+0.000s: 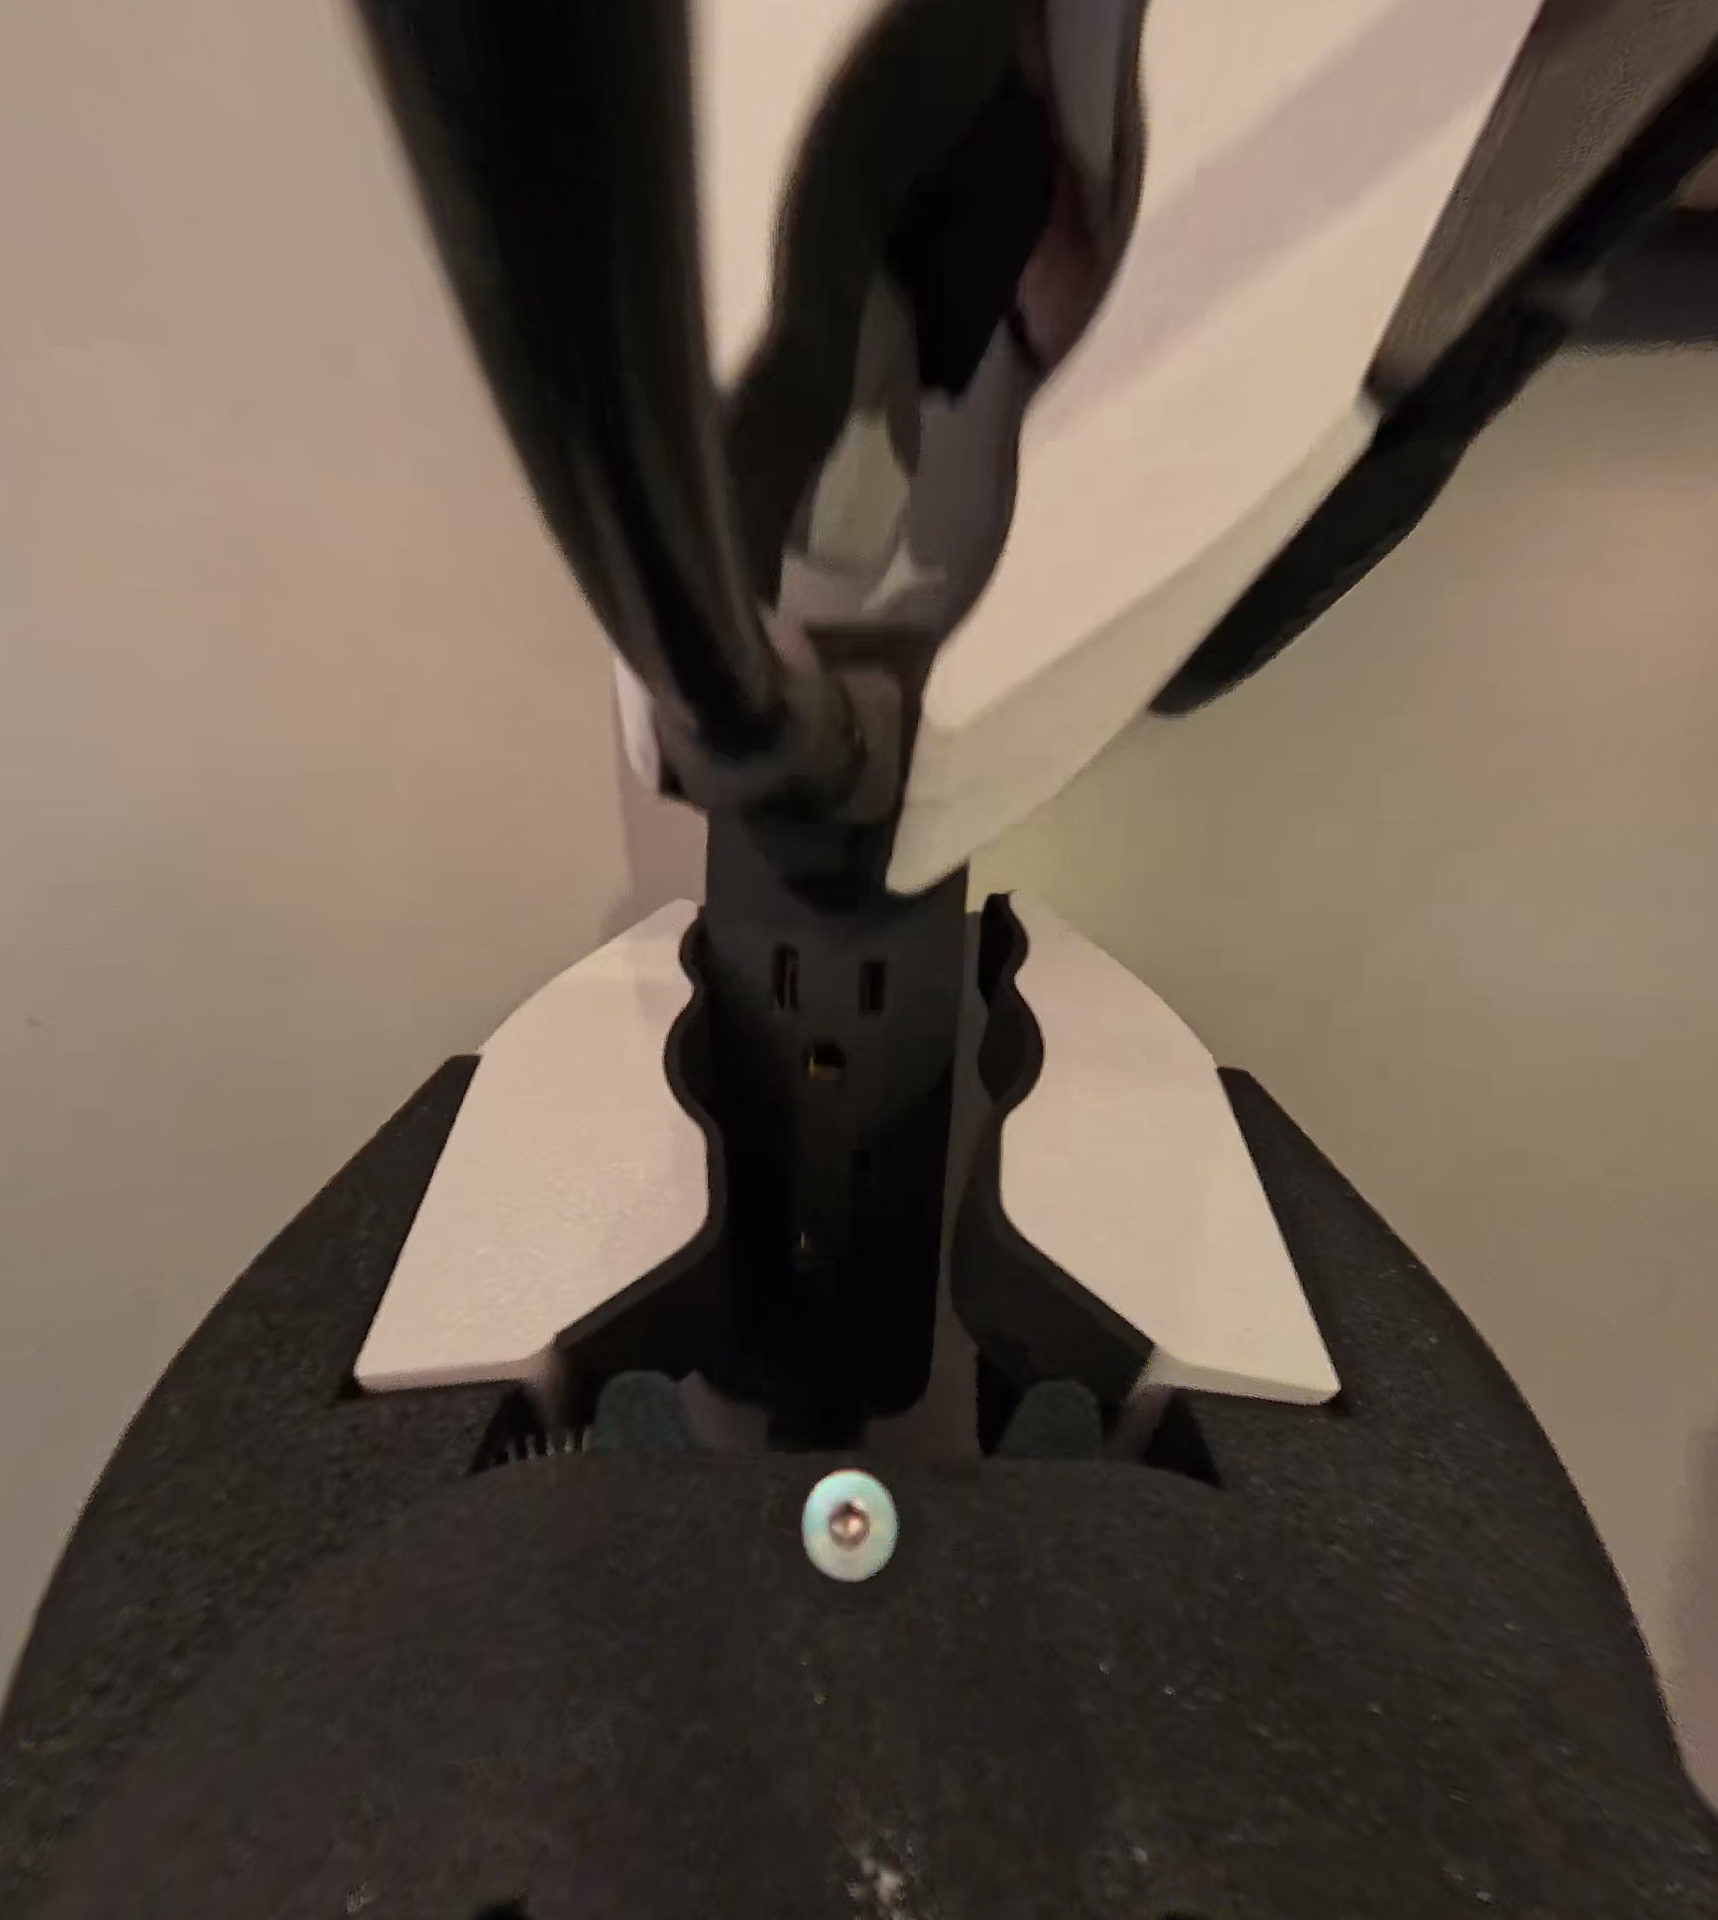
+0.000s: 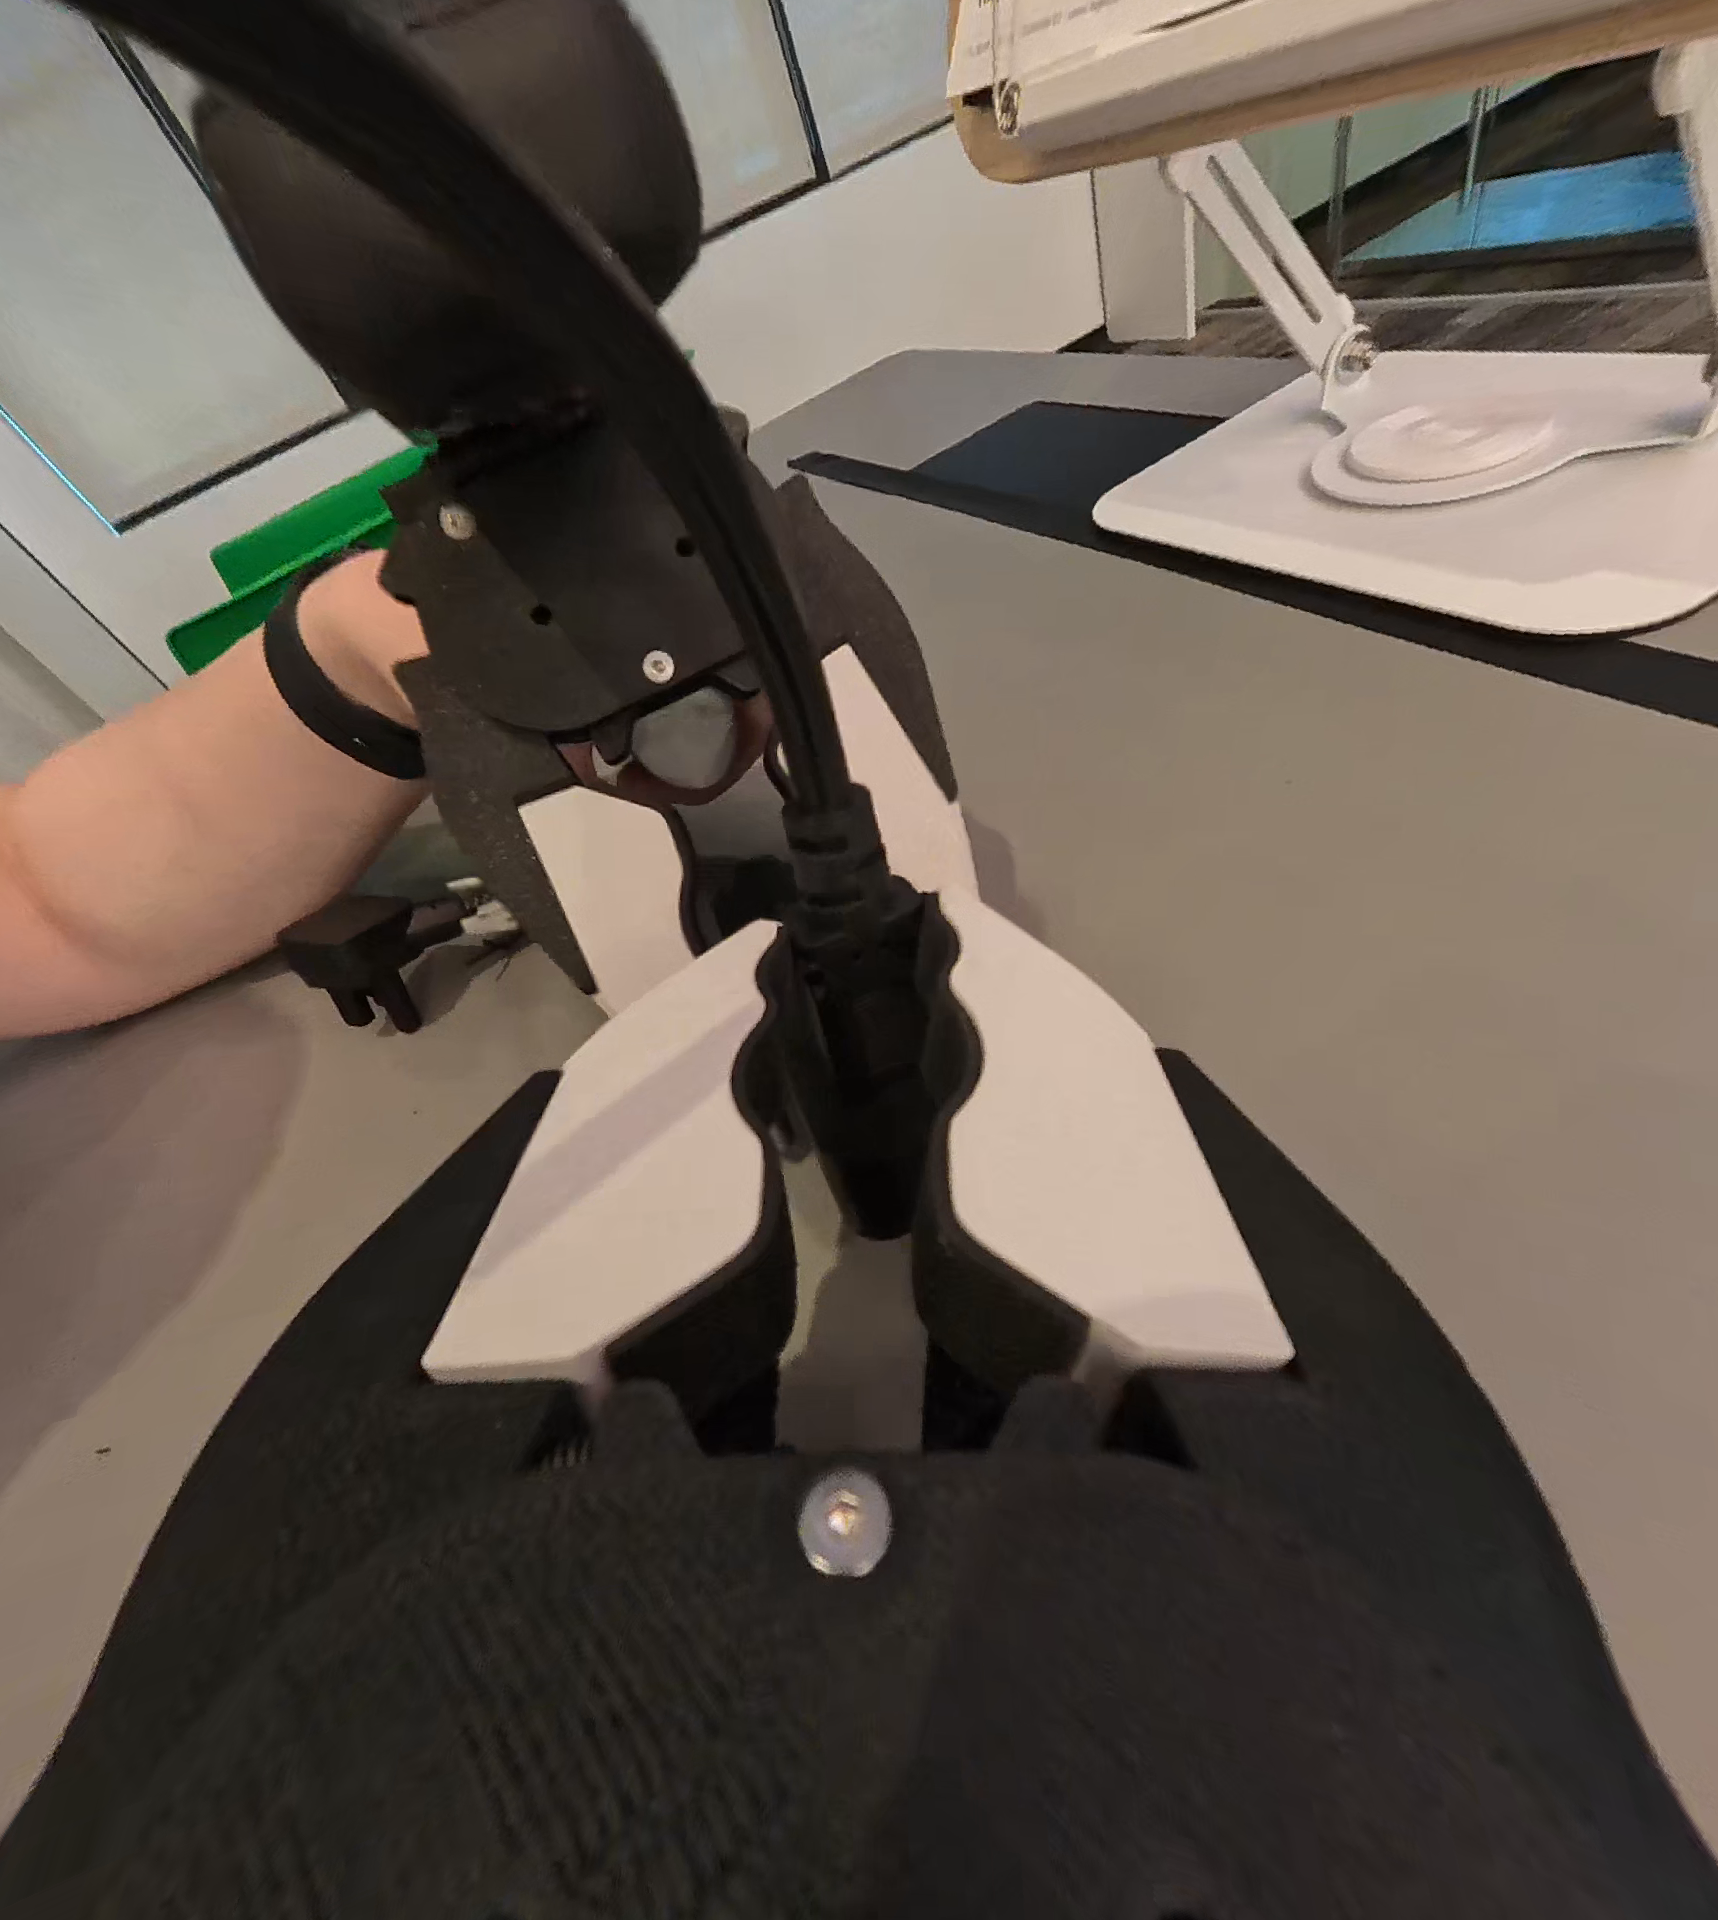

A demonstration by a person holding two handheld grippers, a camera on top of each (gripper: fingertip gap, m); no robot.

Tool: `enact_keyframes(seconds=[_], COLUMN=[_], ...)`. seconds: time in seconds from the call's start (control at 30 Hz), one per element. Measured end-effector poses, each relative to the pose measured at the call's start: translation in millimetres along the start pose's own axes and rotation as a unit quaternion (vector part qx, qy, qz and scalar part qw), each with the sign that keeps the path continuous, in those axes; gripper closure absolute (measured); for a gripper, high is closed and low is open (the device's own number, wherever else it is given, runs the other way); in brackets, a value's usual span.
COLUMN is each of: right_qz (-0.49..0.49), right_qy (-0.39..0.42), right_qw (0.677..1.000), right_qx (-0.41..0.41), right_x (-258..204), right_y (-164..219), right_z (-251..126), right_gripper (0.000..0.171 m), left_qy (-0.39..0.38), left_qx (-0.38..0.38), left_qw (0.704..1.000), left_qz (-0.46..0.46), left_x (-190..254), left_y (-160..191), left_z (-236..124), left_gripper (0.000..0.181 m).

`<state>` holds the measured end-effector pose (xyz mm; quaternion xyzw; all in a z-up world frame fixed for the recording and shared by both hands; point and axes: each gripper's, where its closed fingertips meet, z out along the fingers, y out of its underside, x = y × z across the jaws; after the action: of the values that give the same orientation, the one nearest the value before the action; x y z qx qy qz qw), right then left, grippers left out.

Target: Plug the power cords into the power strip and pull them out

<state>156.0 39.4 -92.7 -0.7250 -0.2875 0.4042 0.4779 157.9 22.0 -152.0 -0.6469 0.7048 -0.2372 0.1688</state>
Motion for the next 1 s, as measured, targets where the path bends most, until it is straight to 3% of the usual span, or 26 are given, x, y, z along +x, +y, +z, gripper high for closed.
enact_keyframes(seconds=[0.17,0.5,0.63,0.7,1.0], right_qz=[-0.012,-0.053,-0.053,-0.052,-0.076], right_qy=[0.007,0.010,0.012,0.013,0.025], right_qw=[1.000,0.998,0.998,0.998,0.995], right_qx=[-0.004,-0.029,-0.029,-0.030,-0.062], right_x=[-0.2,-5.6,-5.2,-4.6,-4.0], right_y=[0.7,6.8,6.9,7.0,15.4], right_z=[1.5,4.9,4.8,4.9,5.7], right_gripper=[0.148,0.147,0.148,0.147,0.148], left_qy=[0.020,0.046,0.035,0.031,-0.033], left_qx=[0.033,-0.014,0.020,0.024,0.000], left_qw=[0.999,0.998,0.999,0.999,0.999], left_qz=[-0.015,-0.030,-0.020,-0.010,0.033], left_x=[-0.8,4.8,2.2,3.7,3.3], left_y=[-4.6,3.2,-6.0,-8.7,-4.0], left_z=[-2.6,-12.5,-29.3,-29.0,-20.2], left_gripper=[0.136,0.135,0.144,0.160,0.164])
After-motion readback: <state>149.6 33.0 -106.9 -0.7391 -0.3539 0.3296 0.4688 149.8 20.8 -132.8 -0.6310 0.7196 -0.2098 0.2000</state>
